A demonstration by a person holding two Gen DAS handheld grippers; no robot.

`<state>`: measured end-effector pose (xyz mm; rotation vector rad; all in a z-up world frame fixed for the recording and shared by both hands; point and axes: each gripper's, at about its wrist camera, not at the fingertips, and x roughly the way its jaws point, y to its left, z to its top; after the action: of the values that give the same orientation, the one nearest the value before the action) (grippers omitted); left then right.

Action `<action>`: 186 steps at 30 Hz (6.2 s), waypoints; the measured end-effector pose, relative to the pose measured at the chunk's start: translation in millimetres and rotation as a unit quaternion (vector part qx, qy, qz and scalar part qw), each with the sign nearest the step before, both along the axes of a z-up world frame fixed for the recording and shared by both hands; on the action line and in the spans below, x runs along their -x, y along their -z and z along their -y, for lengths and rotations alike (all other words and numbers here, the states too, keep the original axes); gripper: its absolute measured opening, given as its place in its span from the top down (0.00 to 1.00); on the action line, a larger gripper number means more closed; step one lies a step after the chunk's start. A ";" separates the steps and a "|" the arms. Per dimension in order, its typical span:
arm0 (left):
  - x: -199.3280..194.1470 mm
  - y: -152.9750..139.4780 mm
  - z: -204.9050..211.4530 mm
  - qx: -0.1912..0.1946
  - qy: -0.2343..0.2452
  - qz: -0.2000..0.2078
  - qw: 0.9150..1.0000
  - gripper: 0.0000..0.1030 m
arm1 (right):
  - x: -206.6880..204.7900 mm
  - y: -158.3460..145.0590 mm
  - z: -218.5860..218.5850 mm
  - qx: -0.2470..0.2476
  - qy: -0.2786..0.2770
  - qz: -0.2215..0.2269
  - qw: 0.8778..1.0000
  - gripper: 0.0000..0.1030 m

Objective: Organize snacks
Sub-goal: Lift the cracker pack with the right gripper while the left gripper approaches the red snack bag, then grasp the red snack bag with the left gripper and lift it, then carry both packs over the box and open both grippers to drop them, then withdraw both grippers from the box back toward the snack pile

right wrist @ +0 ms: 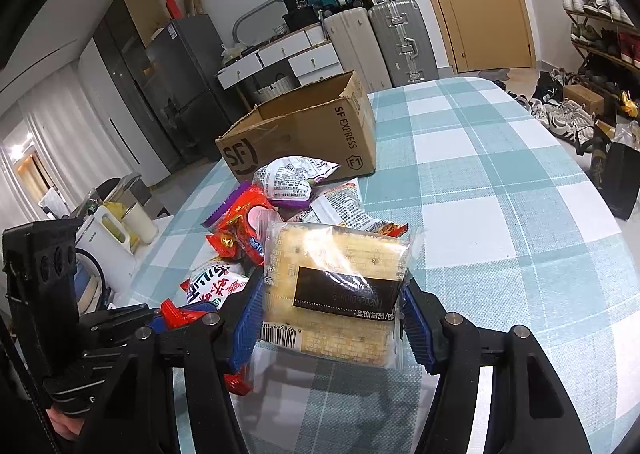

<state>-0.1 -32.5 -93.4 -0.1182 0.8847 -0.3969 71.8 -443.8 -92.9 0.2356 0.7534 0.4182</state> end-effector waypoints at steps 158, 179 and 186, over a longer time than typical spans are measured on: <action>-348.8 -59.7 -80.8 -0.021 -0.043 -0.012 0.999 0.36 | -270.4 -66.8 -93.8 0.050 -0.118 0.021 0.992 0.16; -226.5 -132.6 -98.9 -0.055 -0.080 0.052 0.994 0.19 | -163.6 -131.4 -73.4 0.074 -0.112 0.105 0.985 0.15; -175.8 -144.8 -96.9 -0.070 -0.094 0.058 0.991 0.16 | -120.3 -144.5 -63.3 0.076 -0.116 0.128 0.982 0.13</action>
<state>175.7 64.4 51.4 -0.0472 0.7764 -0.1634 192.1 -380.6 51.6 -0.0517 0.5576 0.5969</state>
